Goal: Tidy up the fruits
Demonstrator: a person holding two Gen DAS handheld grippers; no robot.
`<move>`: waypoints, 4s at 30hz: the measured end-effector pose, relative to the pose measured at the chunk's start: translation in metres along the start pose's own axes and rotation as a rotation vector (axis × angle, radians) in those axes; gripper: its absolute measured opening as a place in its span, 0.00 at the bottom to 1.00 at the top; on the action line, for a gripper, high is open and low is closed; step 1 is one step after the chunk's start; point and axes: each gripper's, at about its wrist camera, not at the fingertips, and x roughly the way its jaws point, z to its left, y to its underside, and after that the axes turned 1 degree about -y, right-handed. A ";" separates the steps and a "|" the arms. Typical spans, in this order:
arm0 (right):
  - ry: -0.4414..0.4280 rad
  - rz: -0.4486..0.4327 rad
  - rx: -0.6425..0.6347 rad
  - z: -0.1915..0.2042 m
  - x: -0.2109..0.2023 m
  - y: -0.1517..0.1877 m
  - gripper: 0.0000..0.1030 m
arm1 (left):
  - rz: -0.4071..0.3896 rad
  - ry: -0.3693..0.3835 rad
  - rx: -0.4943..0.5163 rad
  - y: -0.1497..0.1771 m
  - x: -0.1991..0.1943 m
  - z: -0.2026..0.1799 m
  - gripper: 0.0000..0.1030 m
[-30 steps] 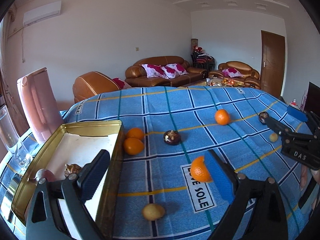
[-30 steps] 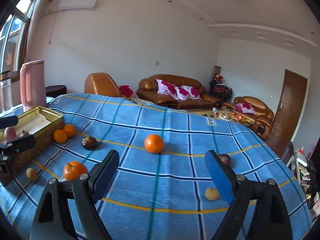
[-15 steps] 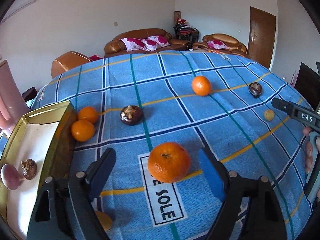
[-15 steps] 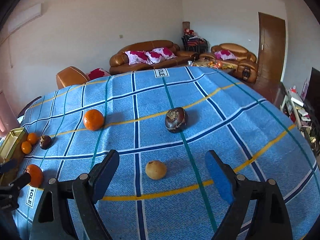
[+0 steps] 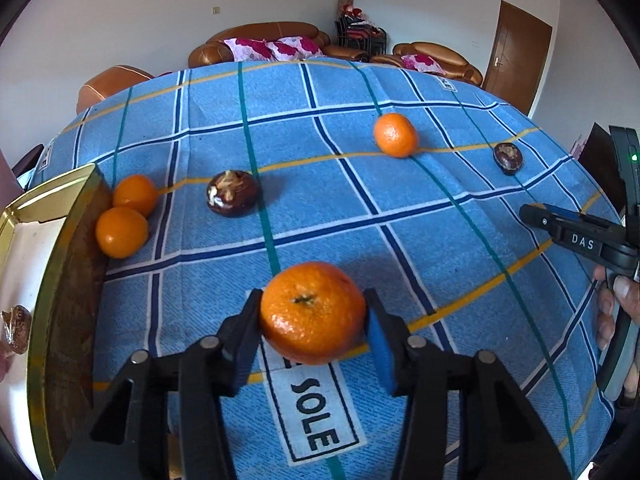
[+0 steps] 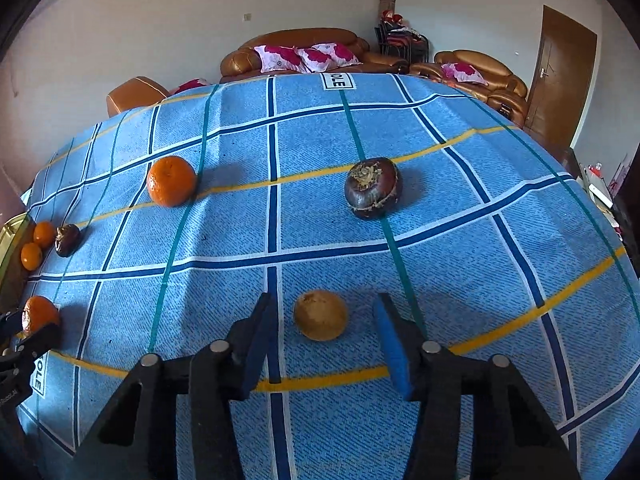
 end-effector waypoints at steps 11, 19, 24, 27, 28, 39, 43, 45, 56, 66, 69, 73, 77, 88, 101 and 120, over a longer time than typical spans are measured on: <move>-0.031 -0.050 -0.028 0.004 -0.012 0.001 0.28 | -0.070 0.007 0.021 0.002 -0.016 -0.003 0.48; -0.048 -0.162 -0.075 0.014 -0.032 0.003 0.28 | -0.124 0.003 0.011 0.001 -0.026 0.000 0.48; -0.033 -0.233 -0.118 0.024 -0.045 0.006 0.28 | -0.181 -0.014 0.023 0.004 -0.037 -0.002 0.48; -0.037 -0.252 -0.127 0.025 -0.047 0.007 0.28 | -0.206 -0.028 0.032 0.004 -0.042 -0.004 0.48; -0.036 -0.257 -0.129 0.025 -0.048 0.007 0.28 | -0.214 -0.033 0.038 0.005 -0.043 -0.005 0.48; -0.039 -0.310 -0.129 0.024 -0.058 0.011 0.28 | -0.270 -0.057 0.055 0.007 -0.053 -0.009 0.48; -0.040 -0.335 -0.129 0.024 -0.062 0.012 0.28 | -0.289 -0.059 0.052 0.009 -0.056 -0.008 0.48; -0.044 -0.344 -0.130 0.024 -0.063 0.013 0.28 | -0.295 -0.058 0.052 0.009 -0.057 -0.008 0.48; -0.052 -0.396 -0.138 0.026 -0.075 0.019 0.28 | -0.343 -0.062 0.044 0.012 -0.066 -0.007 0.48; -0.065 -0.461 -0.142 0.031 -0.090 0.029 0.28 | -0.407 -0.070 0.026 0.017 -0.076 -0.005 0.48; -0.064 -0.479 -0.143 0.032 -0.094 0.031 0.28 | -0.426 -0.074 0.024 0.019 -0.080 -0.005 0.48; -0.062 -0.504 -0.142 0.033 -0.099 0.034 0.28 | -0.449 -0.080 0.024 0.020 -0.083 -0.006 0.48; -0.063 -0.525 -0.138 0.034 -0.102 0.036 0.28 | -0.462 -0.083 0.025 0.021 -0.086 -0.005 0.48; -0.076 -0.567 -0.152 0.050 -0.111 0.043 0.28 | -0.475 -0.083 0.021 0.023 -0.088 -0.005 0.48; -0.100 -0.595 -0.192 0.079 -0.118 0.048 0.28 | -0.488 -0.087 0.005 0.024 -0.091 -0.003 0.48; -0.178 -0.607 -0.275 0.134 -0.126 0.061 0.28 | -0.519 -0.099 -0.053 0.032 -0.098 0.011 0.48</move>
